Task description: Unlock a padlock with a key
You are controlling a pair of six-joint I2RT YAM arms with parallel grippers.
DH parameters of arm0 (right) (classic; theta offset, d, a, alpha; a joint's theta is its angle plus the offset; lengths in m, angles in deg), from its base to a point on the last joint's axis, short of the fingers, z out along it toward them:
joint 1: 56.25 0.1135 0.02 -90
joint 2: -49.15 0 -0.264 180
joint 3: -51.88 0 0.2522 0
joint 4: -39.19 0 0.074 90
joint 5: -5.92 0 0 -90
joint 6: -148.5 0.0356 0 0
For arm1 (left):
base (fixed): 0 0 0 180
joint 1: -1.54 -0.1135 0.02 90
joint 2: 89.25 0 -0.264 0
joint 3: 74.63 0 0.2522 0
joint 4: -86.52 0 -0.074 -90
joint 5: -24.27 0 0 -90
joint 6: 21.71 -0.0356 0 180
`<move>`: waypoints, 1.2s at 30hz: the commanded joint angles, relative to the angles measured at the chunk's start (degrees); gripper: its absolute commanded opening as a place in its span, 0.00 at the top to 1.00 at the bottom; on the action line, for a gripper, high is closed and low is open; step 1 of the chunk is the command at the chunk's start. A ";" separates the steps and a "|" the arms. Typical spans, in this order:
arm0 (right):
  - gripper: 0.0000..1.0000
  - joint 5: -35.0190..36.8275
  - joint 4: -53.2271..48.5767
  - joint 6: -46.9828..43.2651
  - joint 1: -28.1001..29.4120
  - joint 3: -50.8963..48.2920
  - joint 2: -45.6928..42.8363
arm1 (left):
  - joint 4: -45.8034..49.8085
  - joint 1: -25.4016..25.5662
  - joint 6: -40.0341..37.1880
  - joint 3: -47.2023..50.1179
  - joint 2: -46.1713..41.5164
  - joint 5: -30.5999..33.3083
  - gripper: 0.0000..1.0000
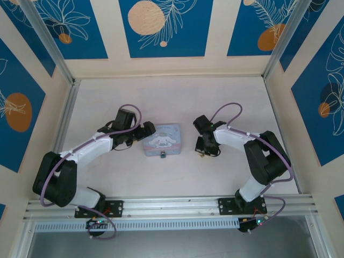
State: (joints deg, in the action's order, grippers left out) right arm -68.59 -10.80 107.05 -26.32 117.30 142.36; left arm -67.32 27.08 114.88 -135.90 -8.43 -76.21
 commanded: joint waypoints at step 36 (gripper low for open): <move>1.00 -9.02 -6.86 -2.07 1.39 8.75 -15.13 | -5.79 1.41 9.14 -2.62 -1.42 -7.17 0.00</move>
State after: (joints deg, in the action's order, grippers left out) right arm -74.82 -15.41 106.00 -25.57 121.87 129.31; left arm -70.51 27.56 119.73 -137.10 -7.86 -80.45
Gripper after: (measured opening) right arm 0.054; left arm 0.999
